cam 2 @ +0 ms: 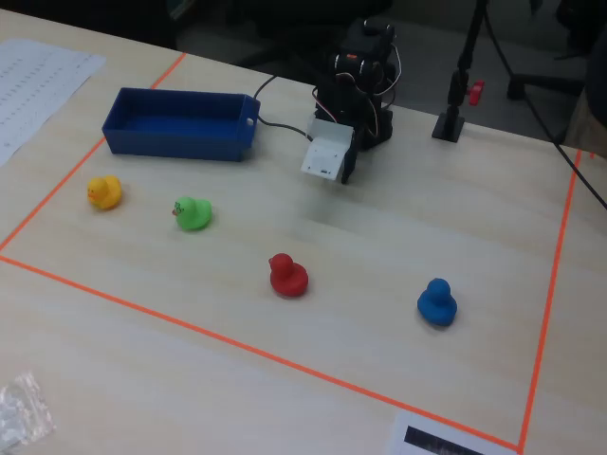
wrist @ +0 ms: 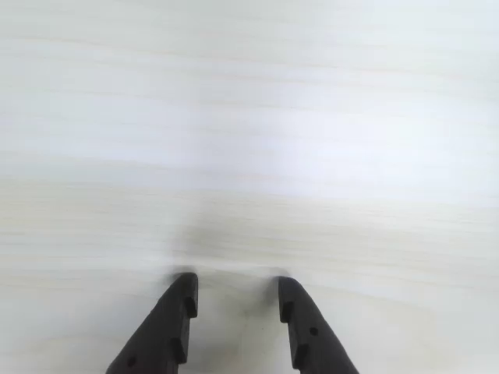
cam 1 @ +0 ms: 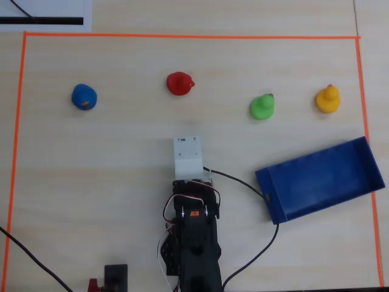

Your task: Grasp blue duck and put it into box.

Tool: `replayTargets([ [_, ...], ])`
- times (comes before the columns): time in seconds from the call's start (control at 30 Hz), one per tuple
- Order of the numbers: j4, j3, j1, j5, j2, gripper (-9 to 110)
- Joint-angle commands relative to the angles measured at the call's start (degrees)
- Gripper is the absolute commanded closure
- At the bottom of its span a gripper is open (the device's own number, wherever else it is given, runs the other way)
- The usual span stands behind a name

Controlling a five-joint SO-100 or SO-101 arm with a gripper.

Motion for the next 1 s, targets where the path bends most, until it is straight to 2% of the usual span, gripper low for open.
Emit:
replayTargets([
  [0.0,1.23,-0.18,-0.18,-0.44,0.09,89],
  [0.03,1.23,-0.18,-0.18,-0.44,0.09,90],
  [0.1,1.23,-0.18,-0.18,-0.44,0.09,101],
  [0.2,0.09,-0.18,1.93,-0.53,0.0,101],
  [0.4,-4.13,-6.94,-2.81,0.0,-5.01,101],
  [0.6,-15.12,-34.63,-14.59,7.56,-40.52,101],
  [0.73,-21.62,-56.51,-21.01,10.11,-65.92,92],
  [0.97,-21.8,-87.98,-28.48,10.81,-97.47,84],
])
